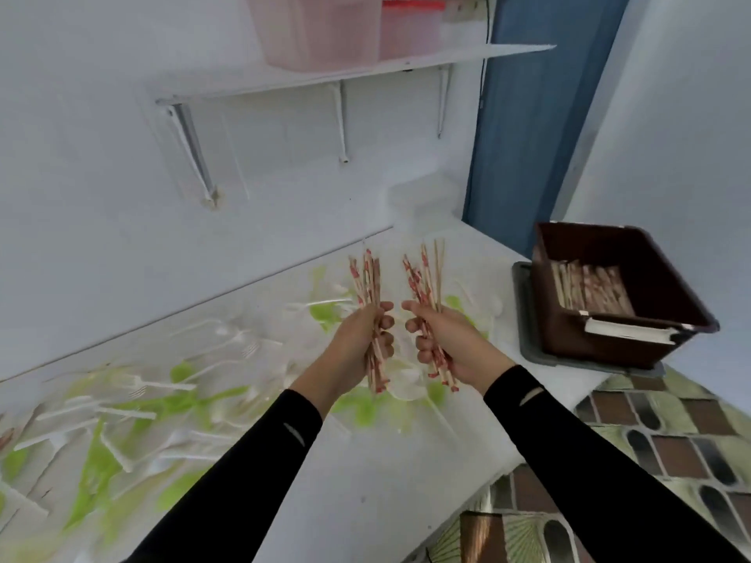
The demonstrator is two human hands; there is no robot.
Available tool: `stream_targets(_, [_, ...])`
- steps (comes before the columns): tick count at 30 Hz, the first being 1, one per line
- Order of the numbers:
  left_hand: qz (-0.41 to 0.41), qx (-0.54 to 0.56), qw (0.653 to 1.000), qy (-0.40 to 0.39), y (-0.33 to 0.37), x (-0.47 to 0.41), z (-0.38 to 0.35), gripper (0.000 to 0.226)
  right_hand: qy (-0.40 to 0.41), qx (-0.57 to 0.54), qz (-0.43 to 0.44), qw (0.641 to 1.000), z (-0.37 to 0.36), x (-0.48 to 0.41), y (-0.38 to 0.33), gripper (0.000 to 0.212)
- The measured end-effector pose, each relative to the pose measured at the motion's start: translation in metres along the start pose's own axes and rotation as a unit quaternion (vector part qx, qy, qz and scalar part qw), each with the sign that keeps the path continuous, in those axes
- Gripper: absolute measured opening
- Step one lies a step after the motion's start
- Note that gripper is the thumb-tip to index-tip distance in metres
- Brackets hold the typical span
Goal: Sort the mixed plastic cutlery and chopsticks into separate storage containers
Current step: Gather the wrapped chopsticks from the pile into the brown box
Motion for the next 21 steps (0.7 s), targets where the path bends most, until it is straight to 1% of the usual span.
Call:
stream_targets(4, [-0.024,0.017,0.999,-0.031,0.011,-0.027,-0.056,0.016,0.024,-0.003,0.023,0.999,0.036,-0.002,-0.036,0.024])
stream_targets(8, [-0.039,0.007,0.997,-0.065,0.008,-0.062,-0.146,0.020,0.057,-0.011,0.061,0.996,0.117,-0.004,-0.085,0.019])
stream_targets(10, [-0.044,-0.022,0.996,-0.077,0.006,-0.074,-0.181,0.023,0.071,-0.015,0.079,0.994,0.151,-0.006,-0.102,0.017])
stream_targets(13, [-0.054,-0.054,0.992,-0.098,0.000,-0.096,-0.235,0.033,0.117,-0.027,0.098,0.988,0.209,-0.010,-0.121,0.016])
stream_targets(15, [-0.027,-0.051,0.991,-0.120,-0.010,-0.111,-0.267,0.043,0.154,-0.045,0.113,0.981,0.245,-0.011,-0.127,0.014])
stream_targets(17, [0.008,-0.028,0.990,-0.138,-0.023,-0.125,-0.289,0.047,0.184,-0.049,0.124,0.974,0.272,-0.015,-0.128,0.017])
stream_targets(19, [0.031,-0.022,0.991,-0.132,-0.039,-0.137,-0.305,0.040,0.218,-0.027,0.113,0.969,0.294,-0.025,-0.123,0.021])
stream_targets(21, [0.030,-0.059,0.991,-0.119,-0.056,-0.147,-0.316,0.028,0.260,0.015,0.084,0.962,0.311,-0.035,-0.114,0.025])
Point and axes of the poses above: each hand's wrist, its own x-axis away from the middle knuckle, its own z-axis out of the back of the hand, y = z × x, the point moved 6 cm from there along -x, towards the middle knuckle, and after that the axes turned 6 degrees about -z, right-handed, at the moved point
